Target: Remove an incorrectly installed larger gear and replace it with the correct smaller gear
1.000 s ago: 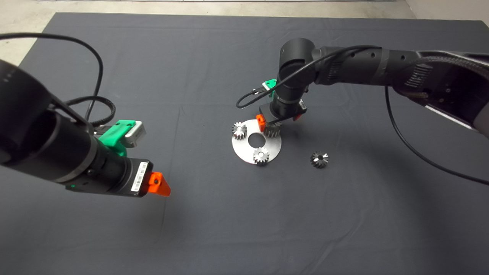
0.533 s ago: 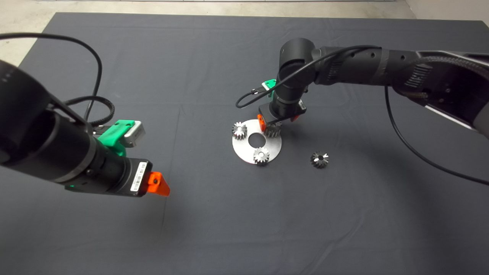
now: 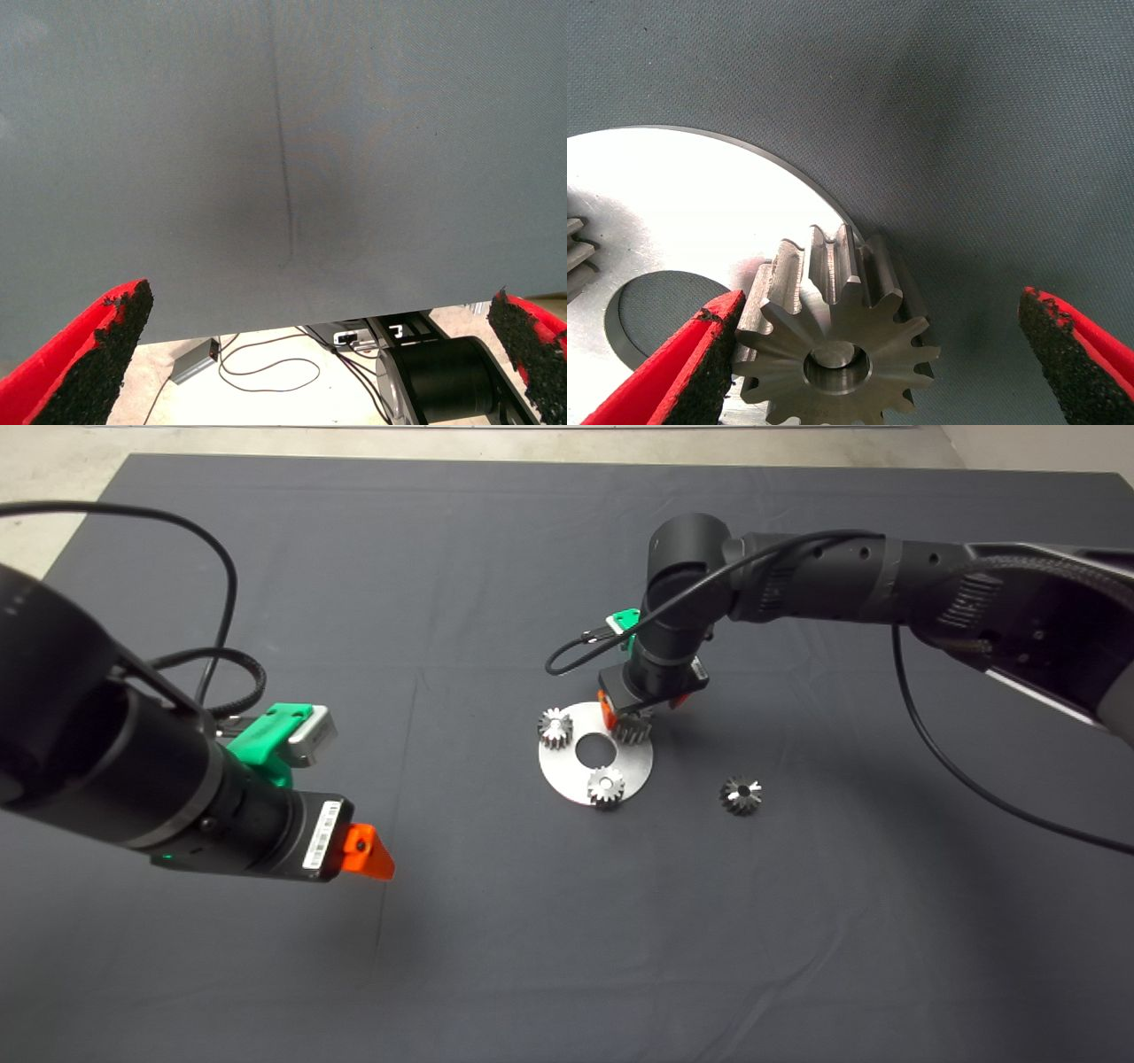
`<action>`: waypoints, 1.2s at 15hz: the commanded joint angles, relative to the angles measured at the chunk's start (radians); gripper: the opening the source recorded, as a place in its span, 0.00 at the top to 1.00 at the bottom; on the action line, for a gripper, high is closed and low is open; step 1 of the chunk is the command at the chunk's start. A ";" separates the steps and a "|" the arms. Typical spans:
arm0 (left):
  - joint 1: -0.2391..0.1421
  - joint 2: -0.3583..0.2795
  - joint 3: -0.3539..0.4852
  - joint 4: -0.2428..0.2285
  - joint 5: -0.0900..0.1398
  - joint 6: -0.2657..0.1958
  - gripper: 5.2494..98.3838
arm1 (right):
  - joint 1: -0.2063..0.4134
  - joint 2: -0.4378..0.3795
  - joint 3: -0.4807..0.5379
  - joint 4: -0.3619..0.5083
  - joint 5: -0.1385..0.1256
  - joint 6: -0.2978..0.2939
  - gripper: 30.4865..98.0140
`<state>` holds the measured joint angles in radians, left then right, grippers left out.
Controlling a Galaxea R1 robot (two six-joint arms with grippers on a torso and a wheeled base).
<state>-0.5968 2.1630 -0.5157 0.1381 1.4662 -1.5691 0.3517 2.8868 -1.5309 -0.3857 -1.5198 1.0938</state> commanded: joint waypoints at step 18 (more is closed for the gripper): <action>-0.012 -0.008 0.014 0.005 0.014 0.004 0.01 | 0.020 0.016 -0.005 0.130 -0.135 0.009 0.55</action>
<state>-0.5968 2.1604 -0.5155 0.1385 1.4702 -1.5691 0.3515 2.8979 -1.5638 -0.2755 -1.5183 1.0979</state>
